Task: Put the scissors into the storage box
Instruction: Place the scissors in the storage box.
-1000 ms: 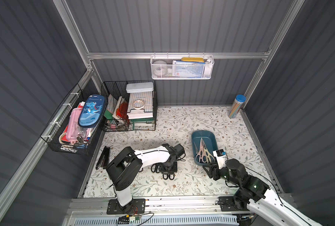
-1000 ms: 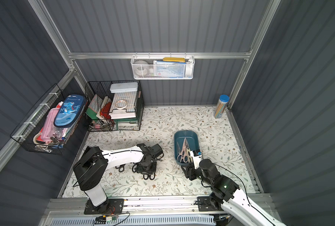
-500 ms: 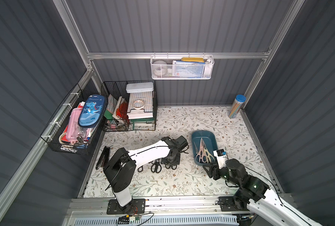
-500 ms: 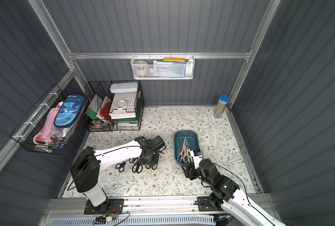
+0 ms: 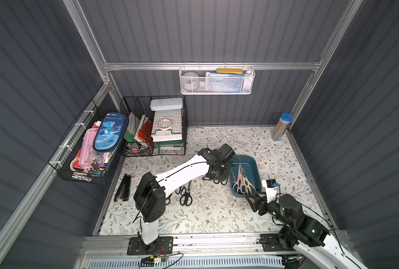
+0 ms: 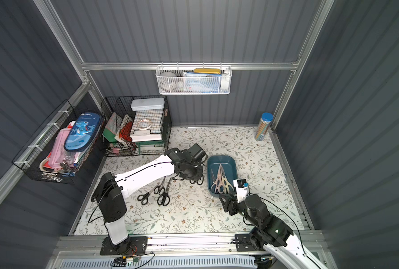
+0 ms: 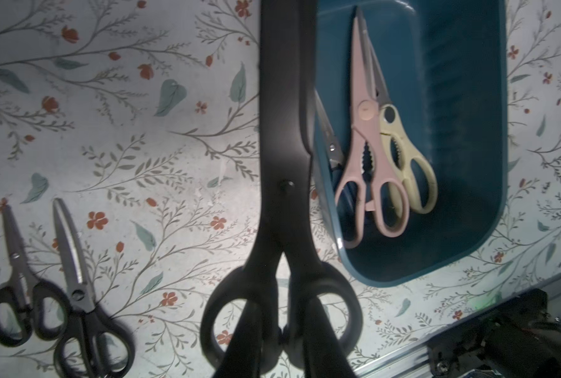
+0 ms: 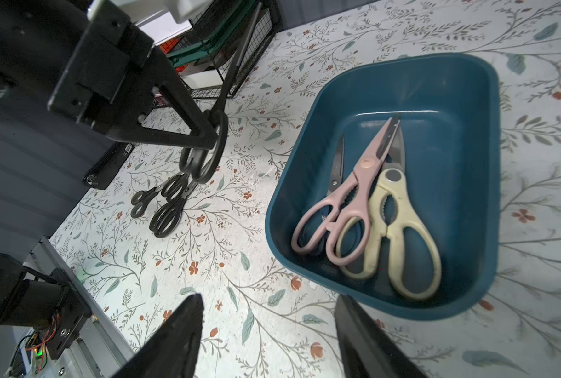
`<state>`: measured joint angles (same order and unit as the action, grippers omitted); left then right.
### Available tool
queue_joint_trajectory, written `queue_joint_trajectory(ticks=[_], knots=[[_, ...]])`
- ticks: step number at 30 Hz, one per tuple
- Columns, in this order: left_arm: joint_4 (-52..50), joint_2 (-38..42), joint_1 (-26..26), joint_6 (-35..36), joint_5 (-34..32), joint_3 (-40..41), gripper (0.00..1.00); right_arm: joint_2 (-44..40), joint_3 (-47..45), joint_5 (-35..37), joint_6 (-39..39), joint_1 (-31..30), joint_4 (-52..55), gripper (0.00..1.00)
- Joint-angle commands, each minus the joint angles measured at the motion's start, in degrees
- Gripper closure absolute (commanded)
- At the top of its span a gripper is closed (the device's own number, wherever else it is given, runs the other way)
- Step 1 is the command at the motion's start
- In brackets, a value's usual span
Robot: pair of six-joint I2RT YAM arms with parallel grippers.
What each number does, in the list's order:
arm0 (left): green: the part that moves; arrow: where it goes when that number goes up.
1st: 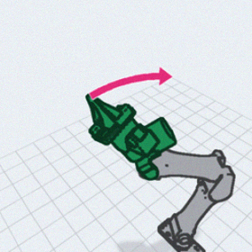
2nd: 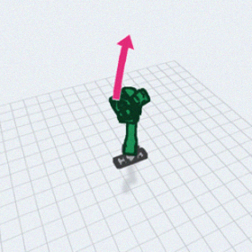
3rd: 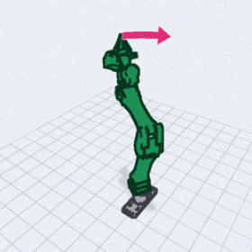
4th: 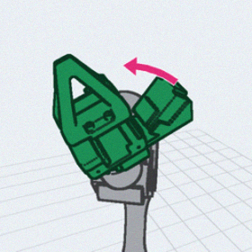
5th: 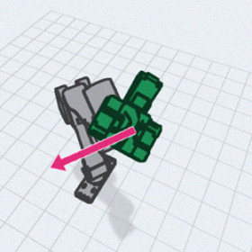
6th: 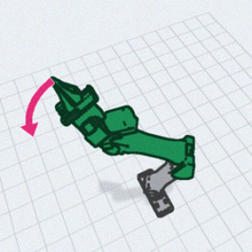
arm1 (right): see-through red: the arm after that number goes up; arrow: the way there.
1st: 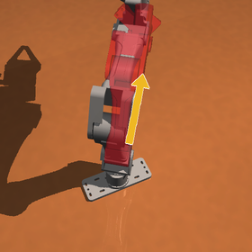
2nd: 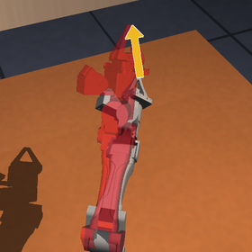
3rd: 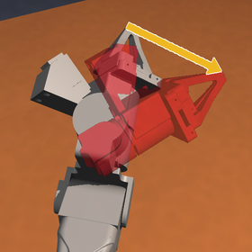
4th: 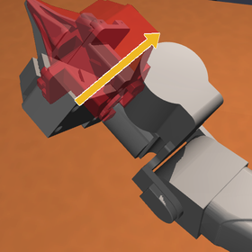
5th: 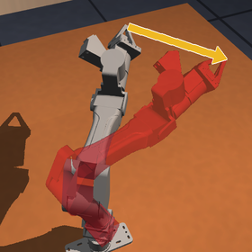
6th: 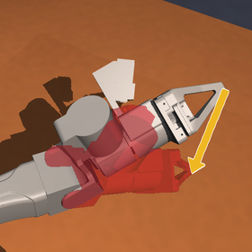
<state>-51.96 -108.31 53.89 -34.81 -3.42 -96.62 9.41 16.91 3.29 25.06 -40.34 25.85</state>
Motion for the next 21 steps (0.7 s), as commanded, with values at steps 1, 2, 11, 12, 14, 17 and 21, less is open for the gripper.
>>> queue_joint_trajectory(ticks=[1, 2, 11, 12, 14, 17, 21], knots=[[0.6, -4.0, 1.6, 1.7, 4.8, -4.1, 0.84, -4.0, -1.1, 4.2, 1.1, -0.4, 3.7, 0.23], [1.1, -5.3, 2.3, 1.7, 5.6, -5.5, 0.84, -5.0, -1.2, 4.5, 1.2, -0.5, 4.0, 0.03], [4.4, -13.2, 4.4, 1.0, 9.0, -11.5, 0.84, -3.7, -0.8, 4.5, 1.1, -0.8, 3.8, 0.01], [4.6, -13.6, 4.5, 0.9, 9.1, -11.7, 0.84, -3.9, -0.9, 4.6, 1.1, -0.9, 3.8, 0.01], [4.9, -15.1, 4.4, 0.7, 9.8, -12.6, 0.84, -4.4, -0.9, 4.8, 1.0, -1.0, 3.9, 0.01], [5.3, -17.1, 4.4, 0.4, 11.0, -13.5, 0.84, -5.1, -1.2, 4.8, 1.0, -1.1, 4.0, 0.01], [7.6, -18.7, 4.5, -0.8, 12.8, -13.1, 0.84, -4.9, -1.2, 4.5, 0.9, -1.2, 3.9, 0.01]])
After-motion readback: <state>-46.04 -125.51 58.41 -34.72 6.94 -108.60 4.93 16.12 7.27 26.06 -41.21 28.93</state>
